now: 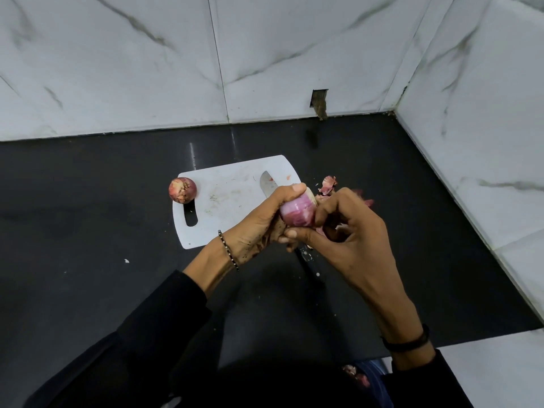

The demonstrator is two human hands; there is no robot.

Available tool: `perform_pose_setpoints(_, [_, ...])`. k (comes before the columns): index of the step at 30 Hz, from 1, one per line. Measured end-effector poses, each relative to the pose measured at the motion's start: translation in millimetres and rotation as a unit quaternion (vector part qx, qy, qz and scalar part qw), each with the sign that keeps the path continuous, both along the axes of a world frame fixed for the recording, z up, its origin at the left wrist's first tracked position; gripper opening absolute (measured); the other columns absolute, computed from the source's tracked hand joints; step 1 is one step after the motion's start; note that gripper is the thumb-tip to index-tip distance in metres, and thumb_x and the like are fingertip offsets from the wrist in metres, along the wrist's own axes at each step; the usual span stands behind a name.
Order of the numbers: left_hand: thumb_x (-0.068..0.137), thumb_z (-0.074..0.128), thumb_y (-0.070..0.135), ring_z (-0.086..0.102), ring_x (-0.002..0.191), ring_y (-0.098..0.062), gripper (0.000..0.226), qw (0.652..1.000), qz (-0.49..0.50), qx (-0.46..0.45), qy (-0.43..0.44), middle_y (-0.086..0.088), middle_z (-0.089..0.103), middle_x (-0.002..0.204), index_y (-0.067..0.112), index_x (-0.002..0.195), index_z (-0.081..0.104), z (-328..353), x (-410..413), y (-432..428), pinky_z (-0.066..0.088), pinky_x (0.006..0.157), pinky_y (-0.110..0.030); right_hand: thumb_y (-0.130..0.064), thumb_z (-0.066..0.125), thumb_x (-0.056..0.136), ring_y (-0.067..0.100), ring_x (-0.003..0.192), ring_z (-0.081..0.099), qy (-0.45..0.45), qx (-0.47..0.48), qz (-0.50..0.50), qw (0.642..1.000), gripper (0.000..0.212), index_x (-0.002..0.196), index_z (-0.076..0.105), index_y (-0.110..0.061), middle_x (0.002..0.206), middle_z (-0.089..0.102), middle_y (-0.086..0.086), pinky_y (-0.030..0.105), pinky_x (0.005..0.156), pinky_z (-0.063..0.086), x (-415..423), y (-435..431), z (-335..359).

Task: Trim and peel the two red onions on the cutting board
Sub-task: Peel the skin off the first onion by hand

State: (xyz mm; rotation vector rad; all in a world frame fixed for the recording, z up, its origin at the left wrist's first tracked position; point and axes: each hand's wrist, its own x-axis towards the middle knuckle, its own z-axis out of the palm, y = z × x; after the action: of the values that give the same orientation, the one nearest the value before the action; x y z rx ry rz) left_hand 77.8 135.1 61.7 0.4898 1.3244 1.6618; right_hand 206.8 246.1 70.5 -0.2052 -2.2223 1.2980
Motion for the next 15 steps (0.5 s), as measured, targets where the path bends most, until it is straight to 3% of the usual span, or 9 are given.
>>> perform_pose_setpoints(3, [0.065, 0.075, 0.061, 0.045, 0.060, -0.024, 0.077, 1.000, 0.007, -0.011, 0.009, -0.017, 0.061, 0.081, 0.002, 0.111, 0.055, -1, 4, -4, 0.047, 0.051, -0.027, -0.049, 0.083, 0.071, 0.029, 0.076, 0.059, -0.006, -0.039, 0.005, 0.999, 0.046, 0.093, 0.057, -0.018, 0.092, 0.060, -0.003, 0.048, 0.058, 0.052, 6, -4, 0])
perform_pose_setpoints(5, [0.069, 0.069, 0.058, 0.047, 0.061, -0.023, 0.071, 1.000, 0.001, -0.016, 0.012, -0.011, 0.064, 0.081, 0.005, 0.113, 0.053, -1, 7, -8, 0.048, 0.051, -0.027, -0.045, 0.084, 0.072, 0.026, 0.074, 0.057, -0.001, -0.027, 0.009, 1.000, 0.046, 0.098, 0.058, -0.017, 0.095, 0.059, -0.004, 0.046, 0.057, 0.052, 9, -7, 1])
perform_pose_setpoints(9, [0.069, 0.069, 0.056, 0.058, 0.056, -0.015, 0.087, 0.999, 0.029, -0.023, 0.008, -0.012, 0.063, 0.088, -0.001, 0.130, 0.044, -2, 14, -10, 0.049, 0.049, -0.028, -0.048, 0.083, 0.072, 0.021, 0.077, 0.059, -0.011, -0.014, 0.007, 1.000, 0.049, 0.103, 0.058, -0.018, 0.098, 0.059, -0.008, 0.042, 0.059, 0.054, 14, -8, 1])
perform_pose_setpoints(12, [0.070, 0.069, 0.055, 0.055, 0.052, -0.014, 0.072, 1.000, 0.029, -0.011, 0.002, -0.009, 0.064, 0.083, 0.007, 0.120, 0.050, 0, 17, -12, 0.049, 0.048, -0.027, -0.051, 0.081, 0.071, 0.019, 0.078, 0.060, -0.024, -0.013, 0.005, 1.000, 0.052, 0.106, 0.058, -0.021, 0.099, 0.059, -0.011, 0.043, 0.060, 0.055, 17, -9, 4])
perform_pose_setpoints(15, [0.068, 0.069, 0.057, 0.056, 0.059, -0.017, 0.076, 0.999, 0.026, -0.019, 0.001, -0.011, 0.065, 0.089, 0.008, 0.123, 0.049, 1, 18, -12, 0.050, 0.049, -0.027, -0.049, 0.084, 0.070, 0.021, 0.076, 0.061, -0.033, -0.015, 0.001, 0.999, 0.054, 0.107, 0.059, -0.019, 0.099, 0.060, -0.008, 0.045, 0.060, 0.054, 17, -9, 7])
